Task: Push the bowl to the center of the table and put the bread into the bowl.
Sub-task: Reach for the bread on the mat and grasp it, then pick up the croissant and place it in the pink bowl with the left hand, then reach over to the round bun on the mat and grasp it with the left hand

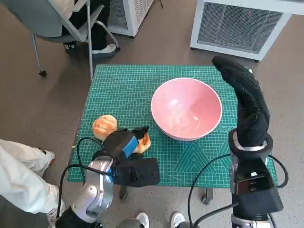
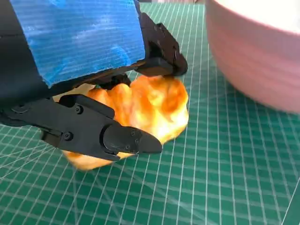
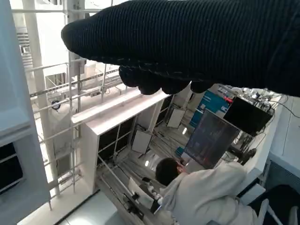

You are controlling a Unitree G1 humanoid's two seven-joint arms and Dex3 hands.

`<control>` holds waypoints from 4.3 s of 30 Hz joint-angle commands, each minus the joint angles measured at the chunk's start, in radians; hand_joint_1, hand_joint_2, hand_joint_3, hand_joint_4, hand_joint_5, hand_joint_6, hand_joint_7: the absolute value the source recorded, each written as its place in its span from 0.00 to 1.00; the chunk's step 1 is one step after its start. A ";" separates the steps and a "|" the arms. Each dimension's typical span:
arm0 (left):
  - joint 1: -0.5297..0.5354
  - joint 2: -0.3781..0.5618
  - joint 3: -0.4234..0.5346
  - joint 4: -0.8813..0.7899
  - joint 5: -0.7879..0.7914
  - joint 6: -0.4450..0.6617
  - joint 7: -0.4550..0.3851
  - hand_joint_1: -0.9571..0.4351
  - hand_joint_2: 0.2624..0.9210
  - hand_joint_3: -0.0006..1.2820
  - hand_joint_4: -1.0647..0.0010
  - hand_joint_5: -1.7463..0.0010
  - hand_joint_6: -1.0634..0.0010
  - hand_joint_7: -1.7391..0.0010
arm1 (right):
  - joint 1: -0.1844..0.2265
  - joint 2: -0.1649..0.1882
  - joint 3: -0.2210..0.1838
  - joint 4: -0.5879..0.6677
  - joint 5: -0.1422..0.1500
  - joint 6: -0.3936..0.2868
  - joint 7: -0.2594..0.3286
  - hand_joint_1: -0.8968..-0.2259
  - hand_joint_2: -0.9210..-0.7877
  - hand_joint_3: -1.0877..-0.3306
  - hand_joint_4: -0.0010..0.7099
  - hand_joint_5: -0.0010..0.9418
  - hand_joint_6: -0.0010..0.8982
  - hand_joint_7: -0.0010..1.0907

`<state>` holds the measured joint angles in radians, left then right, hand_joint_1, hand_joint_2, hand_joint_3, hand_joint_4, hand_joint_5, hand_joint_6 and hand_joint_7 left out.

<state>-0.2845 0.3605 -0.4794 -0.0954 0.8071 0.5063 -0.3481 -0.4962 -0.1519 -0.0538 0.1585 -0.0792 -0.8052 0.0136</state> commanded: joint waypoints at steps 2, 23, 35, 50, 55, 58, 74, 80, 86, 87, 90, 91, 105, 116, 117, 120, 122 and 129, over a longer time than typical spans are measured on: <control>0.032 0.002 0.022 0.038 -0.040 -0.058 0.024 0.66 1.00 0.10 0.42 0.22 0.44 0.42 | 0.013 0.004 0.009 0.013 0.016 0.006 0.011 0.72 0.00 0.70 0.59 0.00 0.02 0.84; -0.005 0.011 0.221 -0.073 -0.136 -0.178 0.127 0.69 1.00 0.05 0.31 0.37 0.46 0.30 | 0.018 0.009 0.008 0.023 0.034 0.004 0.016 0.71 0.00 0.69 0.59 0.00 0.01 0.85; -0.148 -0.026 0.311 -0.291 -0.129 -0.226 0.220 0.69 0.95 0.01 0.18 0.42 0.33 0.41 | 0.033 0.004 0.000 0.004 0.038 0.006 0.016 0.71 0.00 0.69 0.59 0.00 0.01 0.86; -0.398 -0.071 0.223 -0.017 -0.174 -0.518 0.299 0.69 0.93 0.01 0.19 0.37 0.26 0.49 | 0.040 0.004 -0.010 -0.028 0.024 0.021 0.004 0.76 0.00 0.70 0.59 0.00 0.02 0.84; -0.482 -0.101 0.170 0.124 -0.154 -0.543 0.289 0.69 0.98 0.02 0.25 0.36 0.36 0.40 | 0.048 0.006 -0.016 -0.038 0.010 0.020 -0.004 0.76 0.00 0.70 0.59 0.00 0.03 0.83; -0.515 -0.120 0.142 0.197 -0.143 -0.558 0.295 0.69 0.99 0.04 0.30 0.35 0.41 0.36 | 0.050 0.006 -0.018 -0.042 0.007 0.020 -0.007 0.76 0.00 0.71 0.59 0.00 0.04 0.82; -0.681 -0.196 0.031 0.645 -0.132 -0.708 0.315 0.69 1.00 0.08 0.38 0.28 0.45 0.34 | 0.061 0.001 -0.043 -0.055 -0.014 0.016 -0.028 0.78 0.00 0.73 0.60 0.01 0.08 0.76; -0.751 -0.199 0.055 0.786 -0.299 -0.739 0.010 0.63 0.99 0.10 0.60 0.66 0.62 0.63 | 0.066 -0.001 -0.054 -0.066 -0.022 0.018 -0.036 0.78 0.00 0.74 0.60 0.01 0.10 0.73; -0.808 -0.191 0.077 0.878 -0.403 -0.743 -0.210 0.52 1.00 0.08 0.82 0.96 0.74 0.90 | 0.068 -0.002 -0.059 -0.074 -0.025 0.020 -0.040 0.78 0.00 0.74 0.61 0.01 0.11 0.72; -0.806 -0.187 0.080 0.874 -0.405 -0.744 -0.211 0.52 1.00 0.09 0.84 0.97 0.75 0.91 | 0.069 -0.002 -0.059 -0.074 -0.026 0.020 -0.041 0.78 0.00 0.74 0.61 0.01 0.11 0.72; -0.786 -0.174 0.084 0.849 -0.396 -0.760 -0.174 0.49 1.00 0.08 0.87 0.99 0.76 0.94 | 0.069 -0.001 -0.060 -0.076 -0.025 0.021 -0.043 0.77 0.00 0.74 0.61 0.01 0.12 0.71; -0.774 -0.168 0.087 0.835 -0.391 -0.769 -0.152 0.48 1.00 0.08 0.88 0.99 0.75 0.94 | 0.069 -0.001 -0.059 -0.077 -0.025 0.021 -0.044 0.77 0.00 0.74 0.61 0.01 0.12 0.71; -0.635 0.033 0.242 0.643 -0.486 -1.008 -0.088 0.45 1.00 0.06 0.80 0.98 0.64 0.93 | 0.085 -0.003 -0.056 -0.082 0.001 0.012 -0.033 0.78 0.00 0.74 0.61 0.01 0.14 0.68; -0.504 0.250 0.377 0.495 -0.527 -1.066 -0.101 0.50 0.99 0.02 0.66 0.97 0.53 0.92 | 0.094 -0.011 -0.058 -0.088 0.018 0.010 -0.026 0.75 0.00 0.76 0.60 0.00 0.15 0.66; -0.492 0.266 0.384 0.482 -0.525 -1.060 -0.103 0.50 0.99 0.02 0.66 0.97 0.53 0.92 | 0.094 -0.010 -0.058 -0.089 0.020 0.011 -0.025 0.75 0.00 0.76 0.60 0.00 0.15 0.66; -0.446 0.319 0.405 0.435 -0.519 -1.031 -0.117 0.50 0.99 0.02 0.65 0.97 0.53 0.92 | 0.090 -0.009 -0.055 -0.091 0.023 0.014 -0.023 0.75 0.00 0.76 0.60 0.00 0.15 0.65; -0.412 0.351 0.417 0.402 -0.516 -1.003 -0.131 0.49 0.99 0.01 0.64 0.97 0.53 0.92 | 0.087 -0.007 -0.052 -0.090 0.024 0.014 -0.022 0.75 0.00 0.76 0.60 0.00 0.15 0.65; -0.306 0.419 0.438 0.341 -0.514 -0.937 -0.160 0.49 1.00 0.01 0.65 0.98 0.54 0.94 | 0.080 -0.007 -0.048 -0.086 0.025 0.017 -0.021 0.75 0.00 0.76 0.60 0.00 0.16 0.64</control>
<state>-0.6336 0.7589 -0.0458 0.2696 0.2908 -0.4485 -0.4938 -0.4198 -0.1548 -0.1044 0.0669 -0.0632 -0.7977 -0.0169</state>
